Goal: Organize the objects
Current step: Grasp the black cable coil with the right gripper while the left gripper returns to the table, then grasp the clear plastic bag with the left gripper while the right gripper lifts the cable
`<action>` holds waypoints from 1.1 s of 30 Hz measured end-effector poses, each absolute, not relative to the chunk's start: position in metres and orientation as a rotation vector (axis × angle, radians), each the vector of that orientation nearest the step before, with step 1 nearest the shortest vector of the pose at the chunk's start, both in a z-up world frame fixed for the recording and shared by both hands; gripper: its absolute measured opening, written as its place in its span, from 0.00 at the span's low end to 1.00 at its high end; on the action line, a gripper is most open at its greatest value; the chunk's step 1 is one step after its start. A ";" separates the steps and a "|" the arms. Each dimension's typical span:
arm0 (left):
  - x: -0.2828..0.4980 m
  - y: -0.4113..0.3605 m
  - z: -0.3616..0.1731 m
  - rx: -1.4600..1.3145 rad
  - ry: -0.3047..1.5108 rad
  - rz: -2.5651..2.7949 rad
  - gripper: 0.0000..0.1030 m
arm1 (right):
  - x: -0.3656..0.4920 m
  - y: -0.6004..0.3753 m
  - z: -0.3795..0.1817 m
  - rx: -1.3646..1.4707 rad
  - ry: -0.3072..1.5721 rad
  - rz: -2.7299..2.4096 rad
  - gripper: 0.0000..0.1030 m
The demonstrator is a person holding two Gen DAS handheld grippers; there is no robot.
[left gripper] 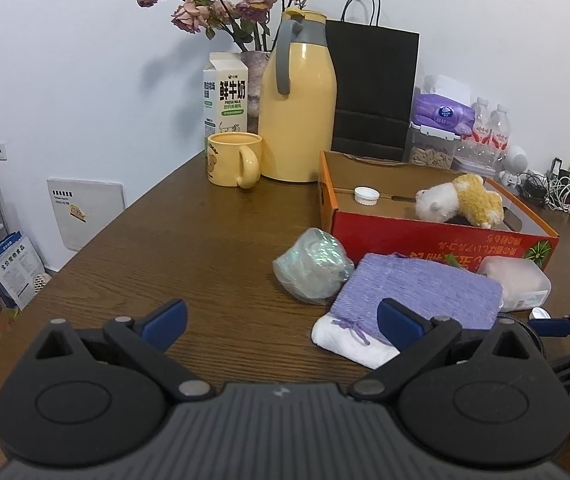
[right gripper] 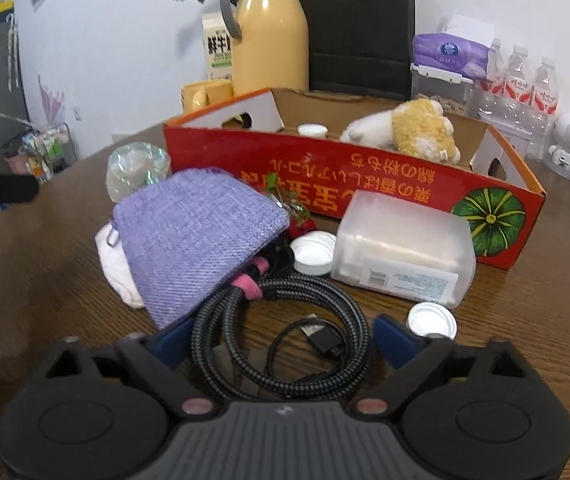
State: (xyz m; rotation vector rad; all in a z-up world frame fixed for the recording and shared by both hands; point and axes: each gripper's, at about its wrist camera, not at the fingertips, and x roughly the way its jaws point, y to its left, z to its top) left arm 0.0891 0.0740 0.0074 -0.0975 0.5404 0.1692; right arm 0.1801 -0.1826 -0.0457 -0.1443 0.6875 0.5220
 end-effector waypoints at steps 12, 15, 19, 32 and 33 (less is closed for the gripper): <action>0.091 0.069 0.005 -0.088 0.559 0.175 1.00 | 0.169 -0.185 -0.042 -0.139 0.612 0.498 0.84; 0.091 0.068 0.004 -0.085 0.562 0.173 1.00 | 0.165 -0.187 -0.040 -0.139 0.594 0.493 0.84; 0.092 0.065 0.003 -0.081 0.568 0.172 1.00 | 0.159 -0.189 -0.038 -0.143 0.567 0.486 0.84; 0.113 0.065 0.003 -0.067 0.570 0.198 1.00 | 0.150 -0.212 -0.029 -0.119 0.472 0.392 0.84; 0.118 0.065 0.003 -0.067 0.569 0.202 1.00 | 0.150 -0.216 -0.029 -0.114 0.462 0.383 0.84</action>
